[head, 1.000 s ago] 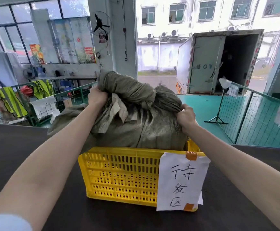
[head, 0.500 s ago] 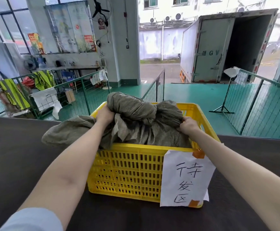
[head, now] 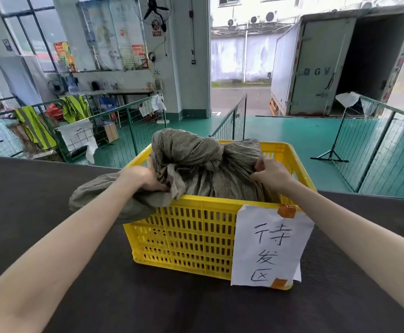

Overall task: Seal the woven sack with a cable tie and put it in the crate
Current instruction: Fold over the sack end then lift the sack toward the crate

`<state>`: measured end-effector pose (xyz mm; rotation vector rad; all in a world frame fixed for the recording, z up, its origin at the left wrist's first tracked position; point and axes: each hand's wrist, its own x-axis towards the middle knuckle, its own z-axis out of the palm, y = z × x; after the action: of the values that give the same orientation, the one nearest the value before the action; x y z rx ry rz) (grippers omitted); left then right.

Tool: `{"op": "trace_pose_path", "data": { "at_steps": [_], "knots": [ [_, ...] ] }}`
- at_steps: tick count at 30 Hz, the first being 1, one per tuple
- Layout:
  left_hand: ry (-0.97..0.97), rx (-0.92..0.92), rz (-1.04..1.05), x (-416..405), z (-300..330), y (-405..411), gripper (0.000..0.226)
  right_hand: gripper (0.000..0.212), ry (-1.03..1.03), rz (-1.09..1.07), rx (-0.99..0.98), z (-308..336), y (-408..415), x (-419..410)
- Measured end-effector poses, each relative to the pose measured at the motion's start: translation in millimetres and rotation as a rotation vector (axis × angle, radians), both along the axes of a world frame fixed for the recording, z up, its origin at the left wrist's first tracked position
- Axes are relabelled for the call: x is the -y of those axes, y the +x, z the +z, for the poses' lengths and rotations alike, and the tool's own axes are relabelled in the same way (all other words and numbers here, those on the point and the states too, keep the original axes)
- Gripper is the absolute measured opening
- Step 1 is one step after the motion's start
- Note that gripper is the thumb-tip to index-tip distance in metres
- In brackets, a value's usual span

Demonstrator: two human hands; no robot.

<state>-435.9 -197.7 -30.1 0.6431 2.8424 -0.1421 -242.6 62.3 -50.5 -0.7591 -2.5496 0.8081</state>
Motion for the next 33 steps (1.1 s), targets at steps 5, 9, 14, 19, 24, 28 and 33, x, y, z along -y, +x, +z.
{"op": "trace_pose_path", "data": {
  "at_steps": [5,9,14,19,24,28,33],
  "knots": [
    [0.142,-0.206,0.01,-21,-6,20,0.07,0.021,-0.097,0.031,-0.064,7,8,3],
    [0.859,0.071,0.138,-43,8,18,0.077,0.014,-0.194,0.083,-0.176,19,14,5],
    [1.689,0.476,0.475,-109,0,30,0.062,0.031,-0.474,0.163,-0.259,35,16,19],
    [1.944,0.854,0.231,-144,-24,70,0.044,0.082,-0.552,0.332,-0.044,22,17,21],
    [1.442,0.532,0.166,-127,-23,78,0.072,0.063,0.221,0.334,0.075,-7,8,7],
    [1.351,-0.145,0.17,-102,-18,99,0.103,0.056,0.67,0.384,0.178,-6,12,-3],
    [0.946,-0.649,-0.107,-83,-12,93,0.107,0.023,0.49,0.436,0.554,-4,24,-6]
  ]
}}
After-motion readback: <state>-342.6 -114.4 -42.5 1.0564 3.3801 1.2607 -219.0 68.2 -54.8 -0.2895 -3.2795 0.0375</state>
